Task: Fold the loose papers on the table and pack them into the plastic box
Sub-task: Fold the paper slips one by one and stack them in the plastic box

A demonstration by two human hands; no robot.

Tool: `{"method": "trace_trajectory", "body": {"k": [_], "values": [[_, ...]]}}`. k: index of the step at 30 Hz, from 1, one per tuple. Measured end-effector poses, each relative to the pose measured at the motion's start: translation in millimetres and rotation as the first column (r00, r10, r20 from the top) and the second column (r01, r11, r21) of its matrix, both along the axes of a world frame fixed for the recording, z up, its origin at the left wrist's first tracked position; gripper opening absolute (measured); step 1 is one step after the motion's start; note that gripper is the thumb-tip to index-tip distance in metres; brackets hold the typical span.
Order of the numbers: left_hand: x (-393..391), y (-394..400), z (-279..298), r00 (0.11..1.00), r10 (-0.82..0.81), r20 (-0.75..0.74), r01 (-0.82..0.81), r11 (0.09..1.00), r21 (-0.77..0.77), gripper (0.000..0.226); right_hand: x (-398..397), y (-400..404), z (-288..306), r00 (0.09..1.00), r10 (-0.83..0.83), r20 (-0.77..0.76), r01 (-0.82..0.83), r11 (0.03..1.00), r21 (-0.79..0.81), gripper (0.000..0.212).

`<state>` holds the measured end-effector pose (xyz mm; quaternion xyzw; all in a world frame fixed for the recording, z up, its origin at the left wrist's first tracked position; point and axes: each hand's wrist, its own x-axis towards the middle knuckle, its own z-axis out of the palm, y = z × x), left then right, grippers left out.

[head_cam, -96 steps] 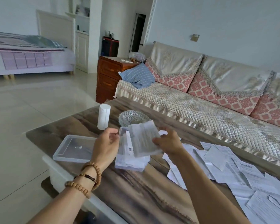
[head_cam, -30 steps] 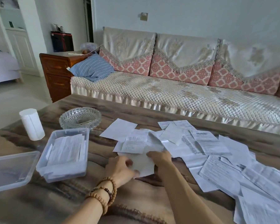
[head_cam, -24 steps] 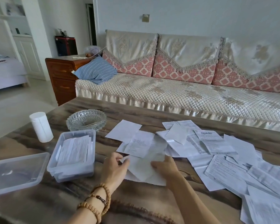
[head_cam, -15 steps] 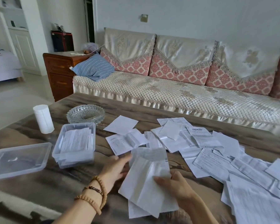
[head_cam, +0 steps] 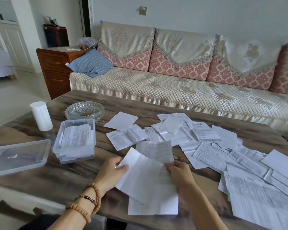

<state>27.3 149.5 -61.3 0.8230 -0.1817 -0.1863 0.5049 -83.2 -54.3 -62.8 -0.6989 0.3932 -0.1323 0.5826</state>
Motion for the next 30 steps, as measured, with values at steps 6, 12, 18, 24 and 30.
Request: {"method": "trace_trajectory", "body": {"k": [6,12,18,24,30], "values": [[28,13,-4,0.990,0.141,0.017,-0.142,0.988,0.061,0.024,-37,-36,6,0.899,0.122,-0.420,-0.283,0.895,-0.345,0.009],[45,-4,0,0.983,0.143,0.119,-0.153,0.985,0.079,0.024,5,-19,19,0.886,-0.005,-0.464,-0.362,0.619,-0.698,0.050],[83,-15,-4,0.941,0.060,0.334,-0.151,0.955,0.254,0.011,135,-9,23,0.894,0.228,-0.385,-0.420,0.726,-0.544,0.071],[92,-18,-25,0.907,-0.022,0.420,-0.112,0.950,0.291,0.016,232,-14,3,0.764,0.173,-0.622,-0.551,0.678,-0.487,0.122],[93,-12,-34,0.920,-0.020,0.391,-0.060,0.980,0.192,0.018,239,-10,3,0.805,0.244,-0.541,-0.489,0.789,-0.371,0.067]]}}
